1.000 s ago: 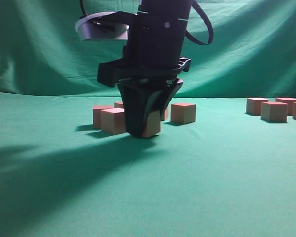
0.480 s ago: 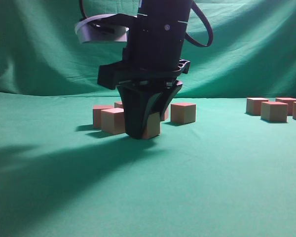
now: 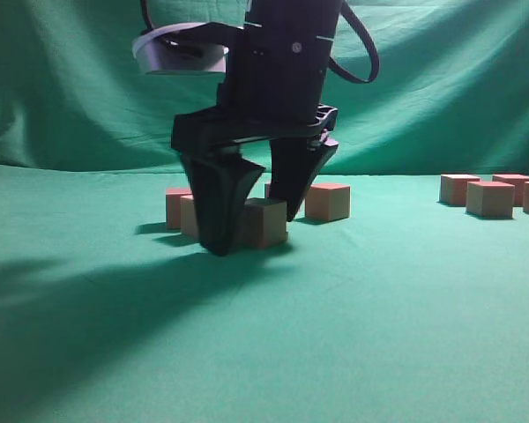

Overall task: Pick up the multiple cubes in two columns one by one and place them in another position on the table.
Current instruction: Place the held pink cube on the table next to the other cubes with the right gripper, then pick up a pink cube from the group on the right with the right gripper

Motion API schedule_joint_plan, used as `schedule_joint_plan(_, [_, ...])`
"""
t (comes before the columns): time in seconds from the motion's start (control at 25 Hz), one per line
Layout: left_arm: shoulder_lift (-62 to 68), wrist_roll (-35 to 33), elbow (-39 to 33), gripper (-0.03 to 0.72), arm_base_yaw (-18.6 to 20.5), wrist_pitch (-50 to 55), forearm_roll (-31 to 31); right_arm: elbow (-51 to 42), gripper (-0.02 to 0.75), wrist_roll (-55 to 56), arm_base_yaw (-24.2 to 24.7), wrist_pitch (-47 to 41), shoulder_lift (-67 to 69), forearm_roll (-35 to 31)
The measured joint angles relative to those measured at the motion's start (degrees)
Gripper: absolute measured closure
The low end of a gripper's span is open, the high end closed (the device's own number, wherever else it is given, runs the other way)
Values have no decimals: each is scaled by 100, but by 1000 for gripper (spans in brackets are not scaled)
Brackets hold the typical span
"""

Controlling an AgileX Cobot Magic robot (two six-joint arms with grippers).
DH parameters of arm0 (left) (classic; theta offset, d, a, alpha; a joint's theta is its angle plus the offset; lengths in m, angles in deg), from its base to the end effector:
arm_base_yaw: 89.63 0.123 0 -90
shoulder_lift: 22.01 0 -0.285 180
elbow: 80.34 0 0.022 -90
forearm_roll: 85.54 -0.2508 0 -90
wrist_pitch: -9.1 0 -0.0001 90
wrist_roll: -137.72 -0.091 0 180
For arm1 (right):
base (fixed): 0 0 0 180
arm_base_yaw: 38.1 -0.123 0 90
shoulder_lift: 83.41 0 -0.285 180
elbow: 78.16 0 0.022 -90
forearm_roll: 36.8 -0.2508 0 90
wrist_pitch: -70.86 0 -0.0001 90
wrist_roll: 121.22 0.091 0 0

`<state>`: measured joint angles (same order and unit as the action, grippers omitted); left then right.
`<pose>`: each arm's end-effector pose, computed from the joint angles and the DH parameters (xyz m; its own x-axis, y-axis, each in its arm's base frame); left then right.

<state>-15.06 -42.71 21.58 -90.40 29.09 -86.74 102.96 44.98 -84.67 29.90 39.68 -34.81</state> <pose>0.0529 -0.0001 0.1775 -0.2588 0.0307 -0.9654 0.0136 0.9995 0.0281 0.2811 0.2939 0.1607 -0.4434 -0.8522 -0.2777 -0.8693 0.4844 -0.0985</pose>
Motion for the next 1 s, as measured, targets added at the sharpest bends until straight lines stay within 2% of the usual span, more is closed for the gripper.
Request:
schedule_joint_plan(0.08, [0, 0, 0, 688, 0, 0, 0, 40, 101, 0, 0, -68, 0, 0])
schedule_joint_plan(0.2, [0, 0, 0, 688, 0, 0, 0, 235, 108, -20, 13, -357, -23, -3])
schedule_joint_plan(0.24, [0, 0, 0, 688, 0, 0, 0, 312, 68, -20, 13, -489, -75, -3])
schedule_joint_plan(0.44, [0, 0, 0, 688, 0, 0, 0, 863, 83, -20, 13, -1365, -556, 44])
schedule_joint_plan(0.48, [0, 0, 0, 688, 0, 0, 0, 996, 134, -20, 13, -1553, -661, 88])
schedule_joint_plan(0.52, [0, 0, 0, 688, 0, 0, 0, 1131, 139, -20, 13, -1795, -789, 155])
schedule_joint_plan(0.64, [0, 0, 0, 688, 0, 0, 0, 1481, 134, 32, 13, -2513, -1148, 536])
schedule_joint_plan(0.68, [0, 0, 0, 688, 0, 0, 0, 1573, 134, 134, 13, -2721, -1291, 825])
schedule_joint_plan(0.72, [0, 0, 0, 688, 0, 0, 0, 1622, 183, 302, 13, -2844, -1386, 1090])
schedule_joint_plan(0.8, [0, 0, 0, 688, 0, 0, 0, 1690, 185, 781, 49, -2945, -1592, 1726])
schedule_joint_plan(0.88, [0, 0, 0, 688, 0, 0, 0, 1702, 185, 1240, 209, -2970, -1798, 2107])
schedule_joint_plan(1.0, [0, 0, 0, 688, 0, 0, 0, 1676, 185, 1625, 780, -2993, -2072, 2103])
